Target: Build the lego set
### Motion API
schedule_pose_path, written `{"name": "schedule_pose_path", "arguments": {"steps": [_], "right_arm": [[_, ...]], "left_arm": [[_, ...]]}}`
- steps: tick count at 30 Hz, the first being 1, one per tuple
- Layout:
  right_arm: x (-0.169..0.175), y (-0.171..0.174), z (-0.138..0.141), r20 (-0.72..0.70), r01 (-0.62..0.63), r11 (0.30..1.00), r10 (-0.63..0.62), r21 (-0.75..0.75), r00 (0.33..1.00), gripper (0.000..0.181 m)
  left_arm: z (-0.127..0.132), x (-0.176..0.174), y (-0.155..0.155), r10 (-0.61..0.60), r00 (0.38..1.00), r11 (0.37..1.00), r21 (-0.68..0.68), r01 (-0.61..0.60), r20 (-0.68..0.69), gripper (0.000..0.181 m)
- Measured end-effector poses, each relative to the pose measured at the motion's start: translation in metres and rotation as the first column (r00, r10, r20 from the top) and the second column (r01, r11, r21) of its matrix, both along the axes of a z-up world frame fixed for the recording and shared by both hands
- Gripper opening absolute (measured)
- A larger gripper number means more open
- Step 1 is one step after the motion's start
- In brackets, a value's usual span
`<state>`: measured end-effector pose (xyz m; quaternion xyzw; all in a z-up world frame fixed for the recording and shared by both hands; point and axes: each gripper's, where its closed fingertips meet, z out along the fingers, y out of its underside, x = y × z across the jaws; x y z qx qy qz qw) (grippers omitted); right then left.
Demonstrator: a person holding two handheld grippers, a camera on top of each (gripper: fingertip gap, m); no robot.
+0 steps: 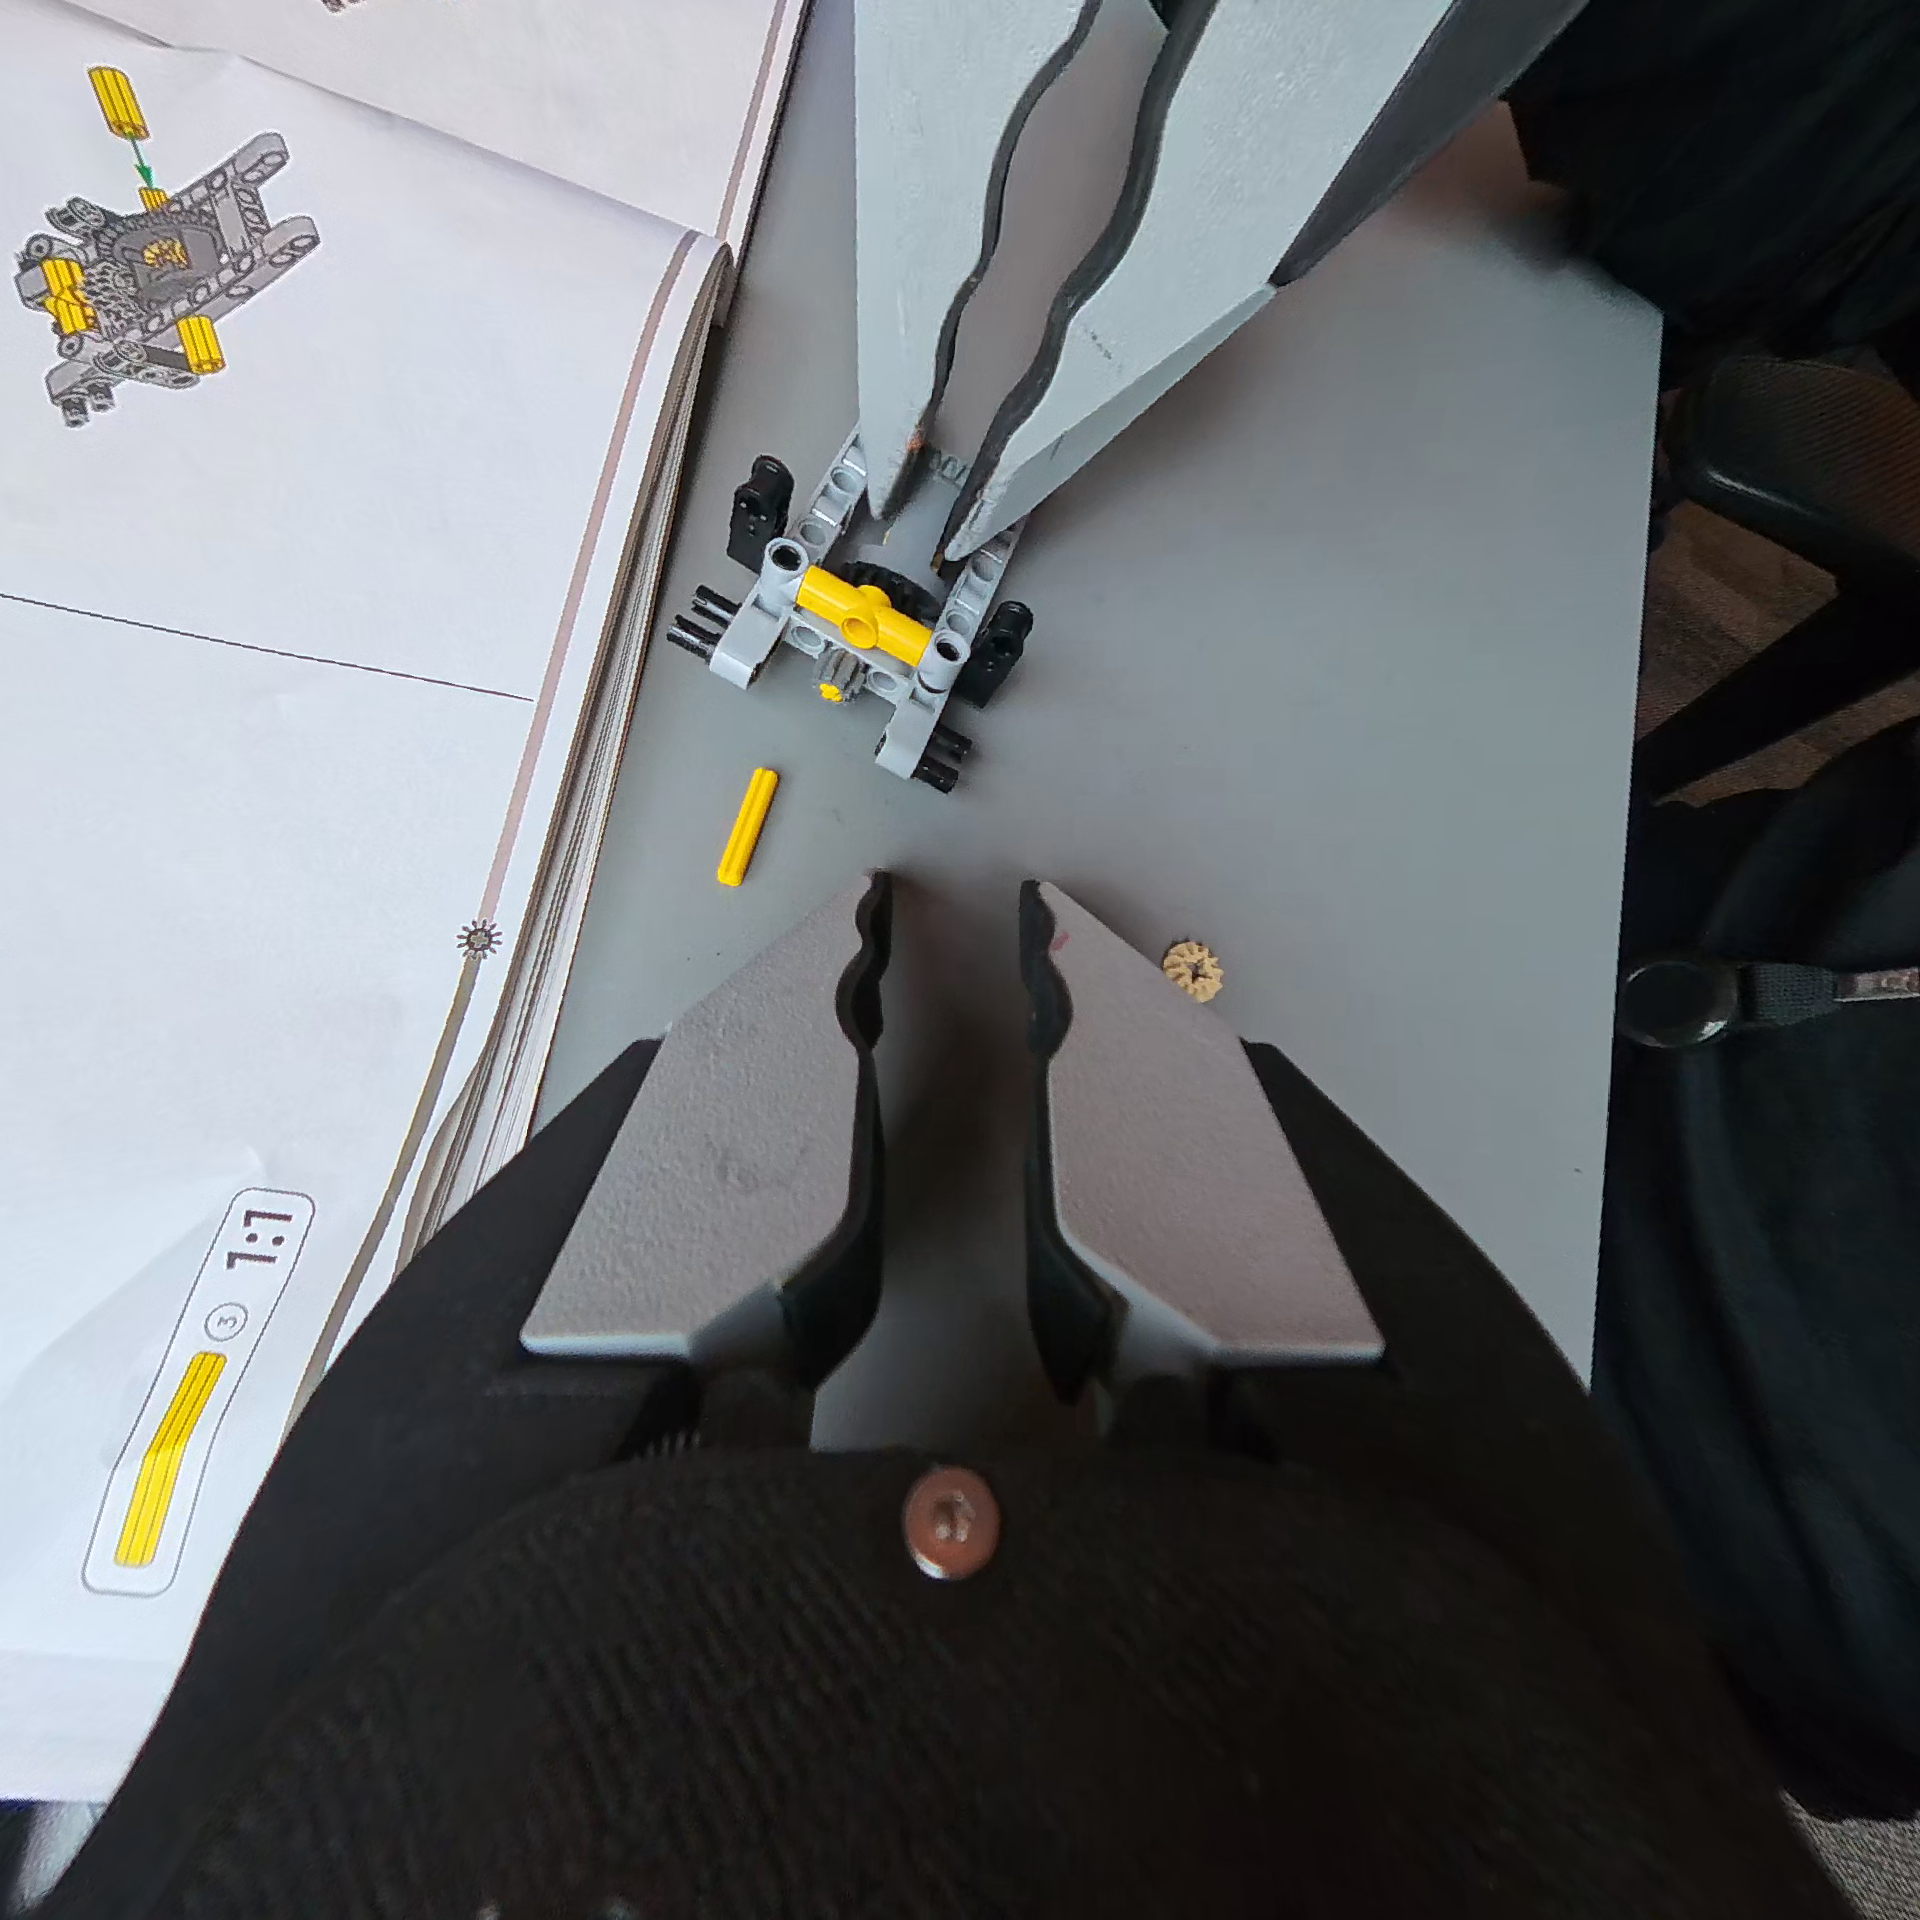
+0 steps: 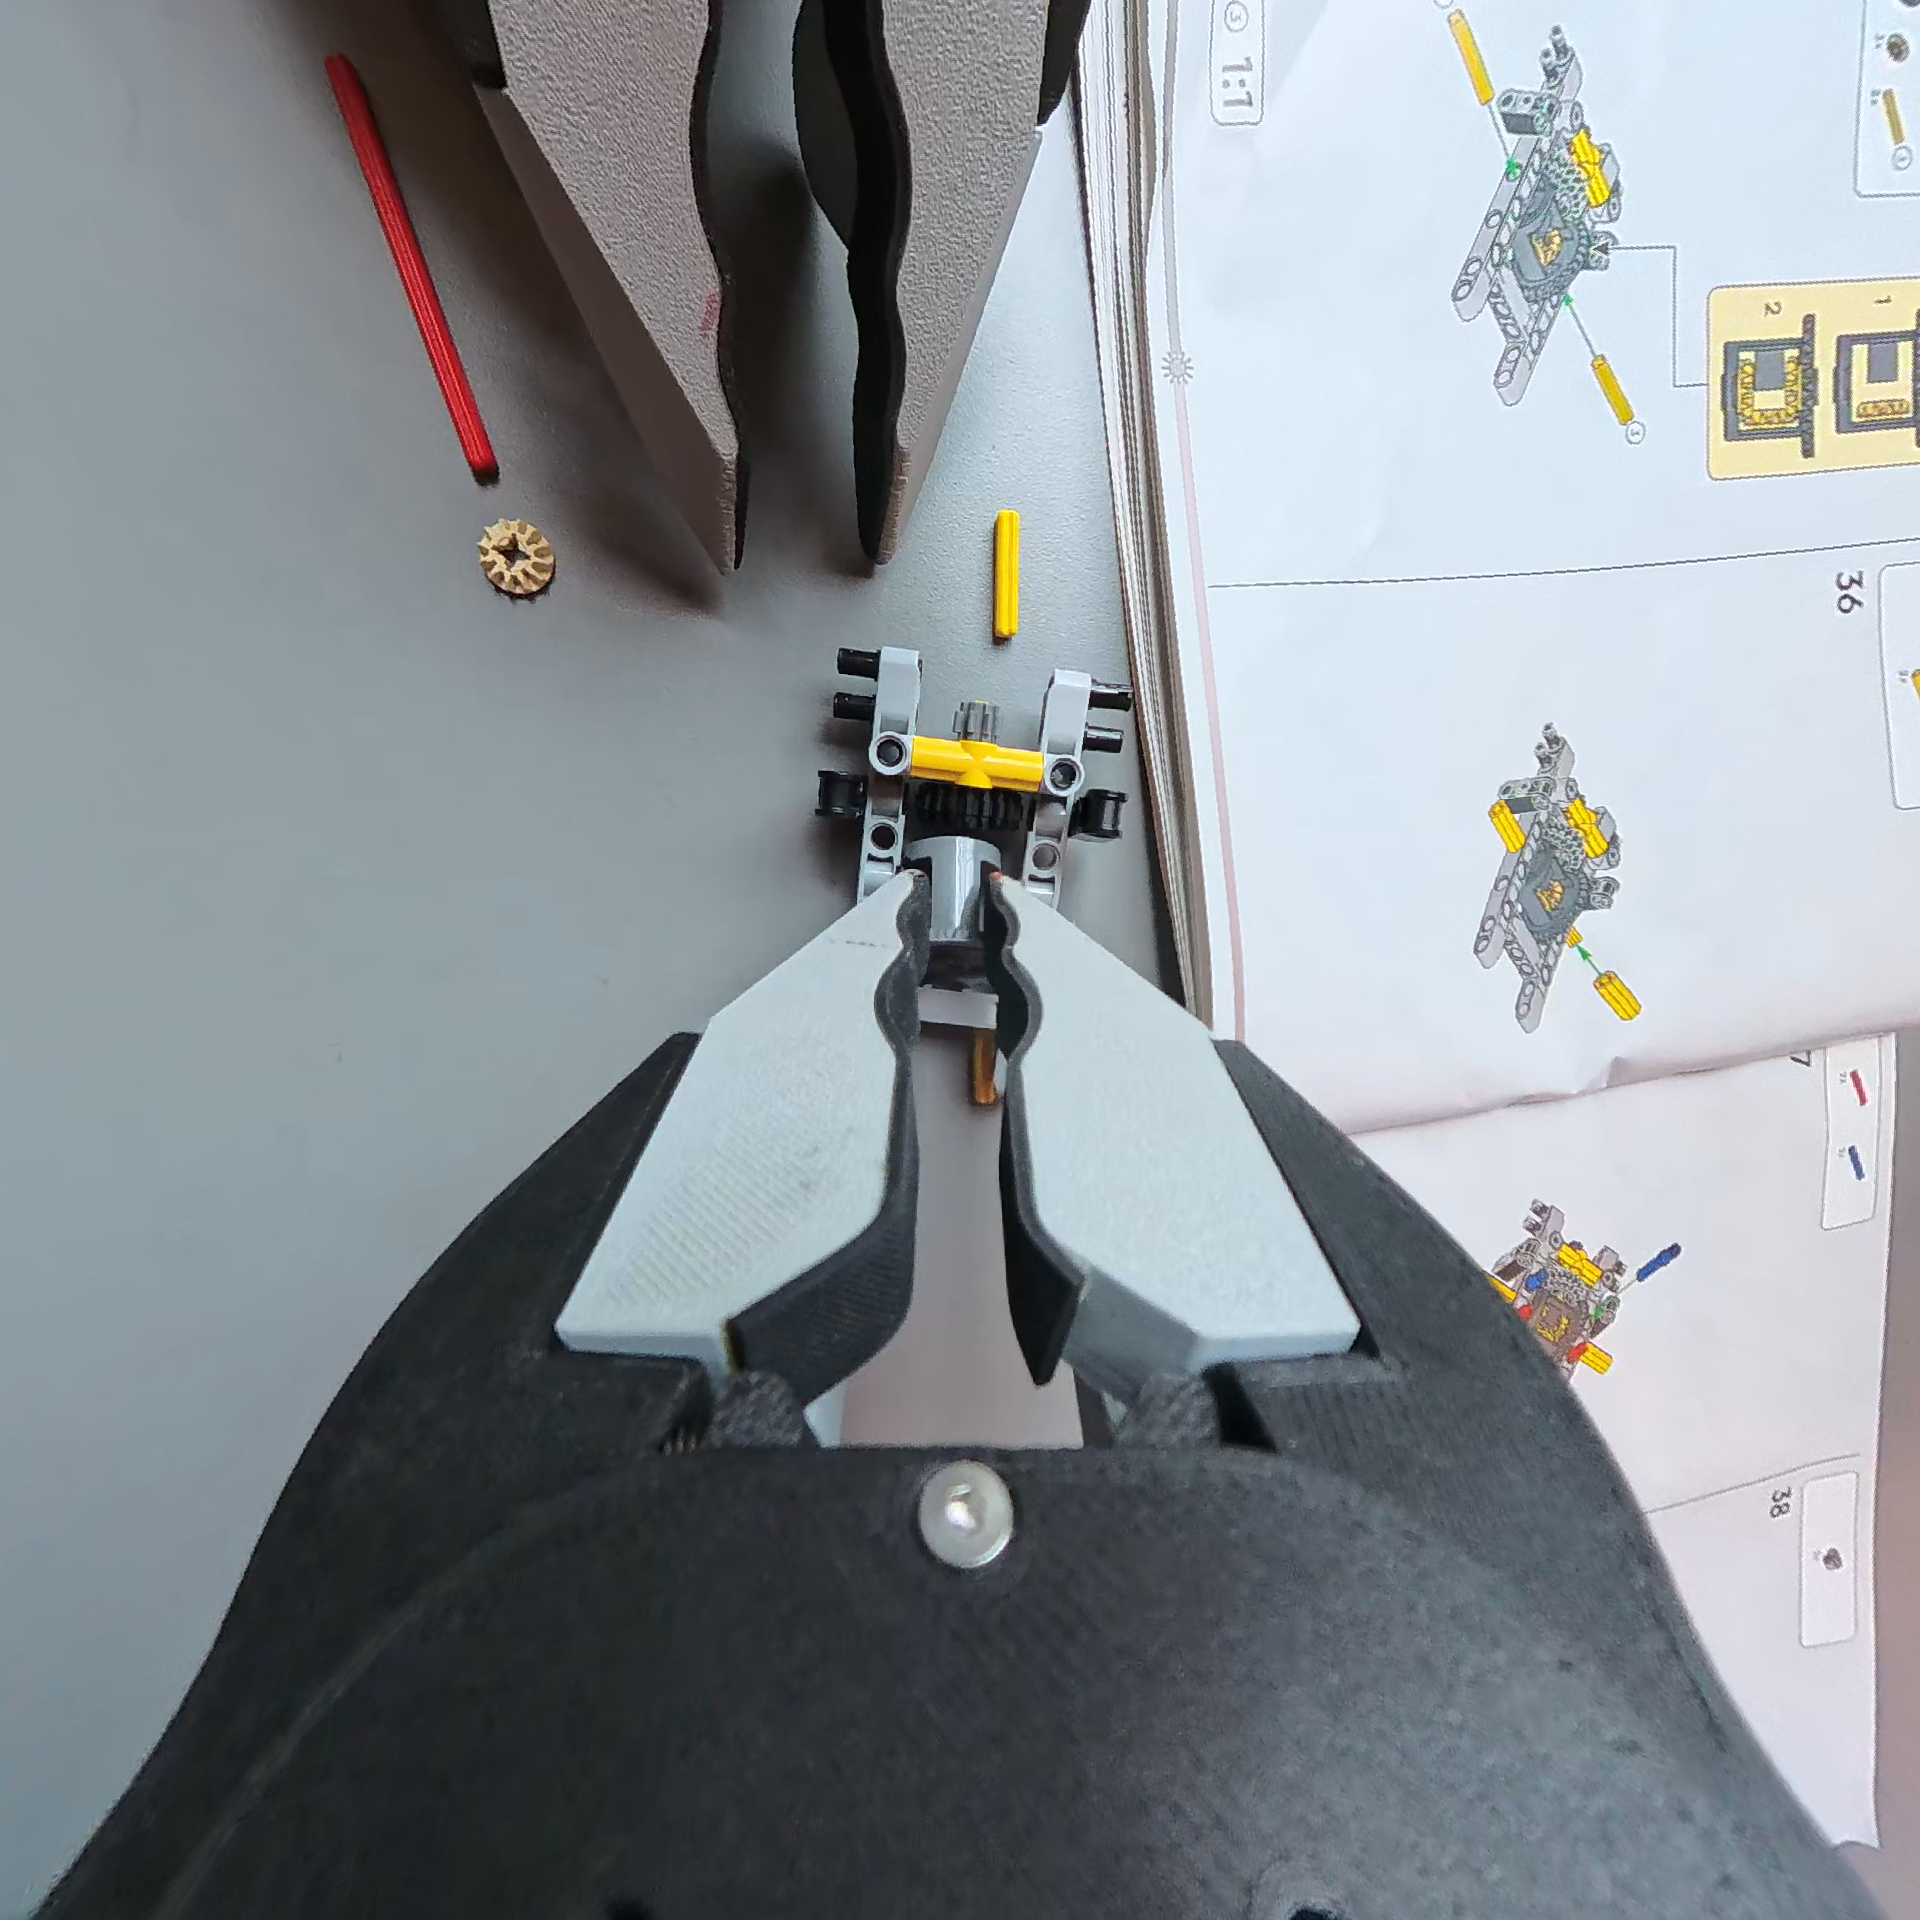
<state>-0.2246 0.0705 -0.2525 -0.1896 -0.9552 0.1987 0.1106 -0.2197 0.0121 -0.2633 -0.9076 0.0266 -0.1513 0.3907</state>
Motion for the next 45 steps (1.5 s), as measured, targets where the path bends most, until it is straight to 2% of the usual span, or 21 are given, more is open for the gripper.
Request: {"name": "schedule_pose_path", "arguments": {"steps": [13, 17, 22, 27, 32, 36, 40, 45], "right_arm": [[0.001, -0.004, 0.009, -0.005, -0.005, 0.999, 0.005, -0.051, 1.000, 0.011], [0.001, -0.004, 0.026, -0.031, 0.000, 0.993, -0.003, -0.119, 1.000, 0.011], [0.003, 0.004, 0.061, -0.113, 0.005, 0.972, -0.033, -0.236, 0.993, 0.010], [0.026, 0.015, 0.078, -0.131, 0.017, 0.944, -0.063, -0.330, 0.989, 0.010], [0.065, 0.006, 0.066, -0.087, 0.008, 0.915, -0.047, -0.404, 0.995, 0.008], [0.084, -0.021, 0.043, -0.064, -0.005, 0.905, -0.025, -0.426, 0.998, 0.003], [0.085, -0.049, 0.019, -0.044, 0.014, 0.918, -0.035, -0.396, 0.998, 0.003], [0.070, -0.070, 0.010, -0.082, 0.031, 0.937, -0.064, -0.348, 0.995, 0.005]], "left_arm": [[0.000, 0.000, 0.000, -0.001, 1.000, 1.000, 0.000, 0.001, 0.003, 0.022], [0.000, 0.000, 0.000, -0.003, 1.000, 1.000, 0.000, 0.003, 0.004, 0.022], [0.002, 0.001, -0.003, -0.003, 0.999, 1.000, 0.004, 0.003, 0.032, 0.024], [0.008, -0.008, -0.027, 0.042, 0.998, 0.999, 0.002, -0.042, 0.044, 0.026], [0.023, -0.011, -0.058, 0.097, 0.994, 0.995, 0.019, -0.098, 0.040, 0.027], [0.027, 0.007, -0.071, 0.086, 0.992, 0.996, 0.029, -0.089, 0.092, 0.027], [0.018, 0.028, -0.075, 0.044, 0.997, 0.999, -0.009, -0.043, 0.059, 0.027], [0.010, 0.038, -0.077, 0.028, 0.998, 0.998, -0.055, -0.025, 0.056, 0.027]]}}
